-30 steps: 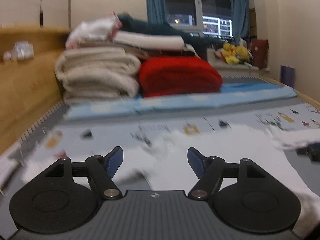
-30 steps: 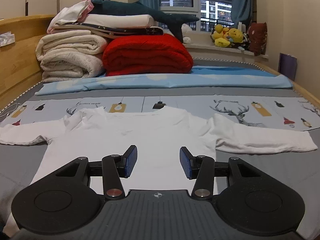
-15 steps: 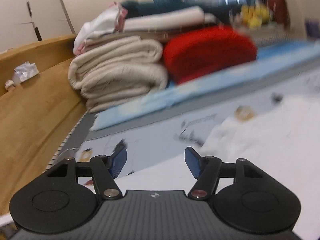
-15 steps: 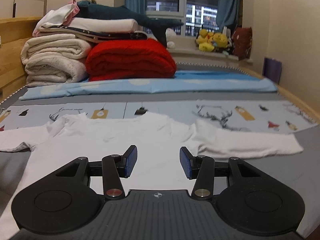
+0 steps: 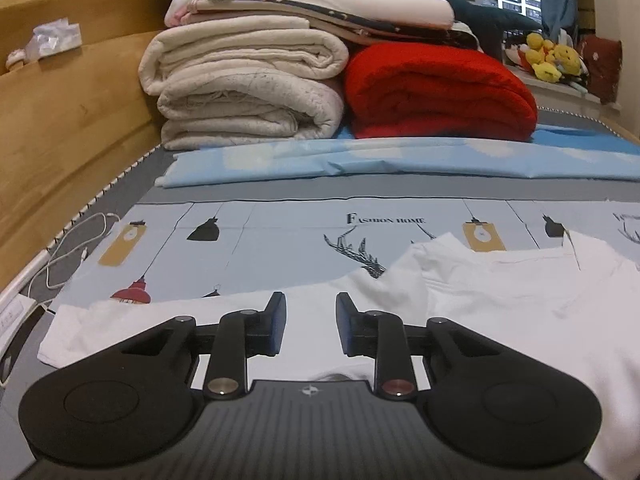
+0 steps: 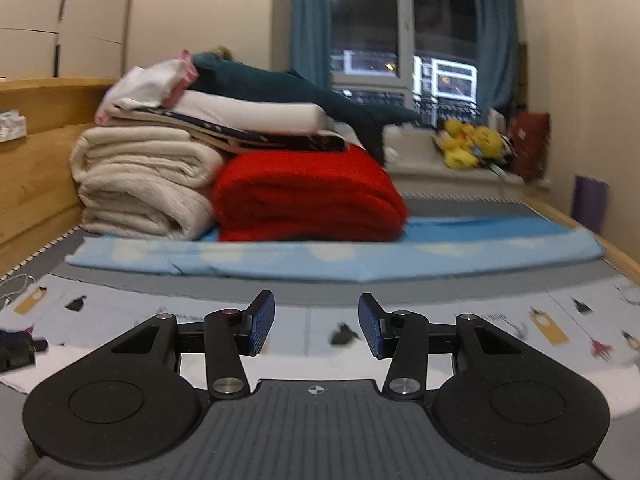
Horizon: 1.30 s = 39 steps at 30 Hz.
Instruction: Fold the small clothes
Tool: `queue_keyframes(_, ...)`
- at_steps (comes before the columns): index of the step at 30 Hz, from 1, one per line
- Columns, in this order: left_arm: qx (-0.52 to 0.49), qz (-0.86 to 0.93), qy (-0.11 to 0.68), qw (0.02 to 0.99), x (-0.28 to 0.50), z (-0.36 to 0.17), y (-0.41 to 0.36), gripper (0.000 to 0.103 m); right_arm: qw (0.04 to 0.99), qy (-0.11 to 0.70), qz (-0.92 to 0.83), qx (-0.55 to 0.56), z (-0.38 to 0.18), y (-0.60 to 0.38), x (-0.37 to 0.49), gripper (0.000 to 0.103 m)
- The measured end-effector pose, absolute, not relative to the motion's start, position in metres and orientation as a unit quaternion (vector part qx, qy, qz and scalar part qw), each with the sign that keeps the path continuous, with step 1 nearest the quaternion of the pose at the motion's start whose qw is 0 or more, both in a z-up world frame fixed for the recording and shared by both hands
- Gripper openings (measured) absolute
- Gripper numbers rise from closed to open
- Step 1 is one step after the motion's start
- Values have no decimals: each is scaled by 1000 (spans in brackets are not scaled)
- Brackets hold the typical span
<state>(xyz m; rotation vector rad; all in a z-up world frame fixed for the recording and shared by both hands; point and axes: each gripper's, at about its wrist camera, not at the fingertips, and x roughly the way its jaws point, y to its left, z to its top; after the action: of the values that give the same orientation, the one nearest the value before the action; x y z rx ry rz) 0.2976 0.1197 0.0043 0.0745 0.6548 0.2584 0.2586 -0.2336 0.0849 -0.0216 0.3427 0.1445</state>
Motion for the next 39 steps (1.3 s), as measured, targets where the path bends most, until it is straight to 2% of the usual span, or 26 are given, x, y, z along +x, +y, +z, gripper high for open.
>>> queue_keyframes(3, 40, 127, 325, 936, 293, 0, 113, 30, 985, 156, 77, -14, 60, -228, 260, 42)
queue_keyframes(4, 27, 130, 328, 935, 294, 0, 113, 30, 983, 169, 67, -15, 47, -227, 261, 34)
queue_keyframes(6, -12, 136, 334, 933, 296, -1, 116, 30, 974, 219, 63, -6, 31, -225, 269, 29)
queue_keyframes(10, -54, 141, 349, 925, 300, 7, 116, 30, 970, 226, 92, 7, 25, -219, 271, 29)
queue_keyframes(15, -57, 124, 318, 938, 303, 17, 119, 30, 970, 220, 104, -4, 25, -218, 271, 28)
queue_keyframes(17, -62, 124, 313, 939, 304, 7, 127, 30, 970, 217, 106, -4, 25, -220, 273, 22)
queue_keyframes(19, -65, 136, 347, 926, 312, -8, 137, 30, 971, 217, 105, -1, 19, -223, 276, 13)
queue_keyframes(21, -82, 143, 356, 920, 318, -16, 153, 30, 967, 236, 99, 1, 13, -224, 286, 8)
queue_keyframes(26, -103, 173, 369, 907, 329, -24, 199, 33, 963, 246, 112, -6, 6, -223, 304, 9)
queue_keyframes(27, -118, 185, 375, 901, 331, -28, 215, 35, 961, 251, 115, -6, 4, -223, 307, 9)
queue_keyframes(28, -132, 197, 380, 894, 331, -30, 227, 42, 959, 259, 116, -5, 2, -224, 313, 9)
queue_keyframes(29, -145, 211, 383, 887, 332, -33, 240, 55, 957, 266, 116, -2, 1, -223, 317, 9)
queue_keyframes(30, -156, 231, 388, 878, 332, -36, 255, 63, 955, 273, 117, 2, -1, -223, 322, 9)
queue_keyframes(31, -160, 251, 392, 871, 332, -39, 268, 77, 953, 278, 118, 5, -4, -222, 325, 9)
queue_keyframes(32, -164, 271, 395, 862, 331, -41, 282, 84, 952, 283, 118, 5, -6, -221, 329, 9)
queue_keyframes(39, -265, 365, 411, 792, 312, -68, 375, 84, 938, 322, 126, -8, -29, -210, 347, 9)
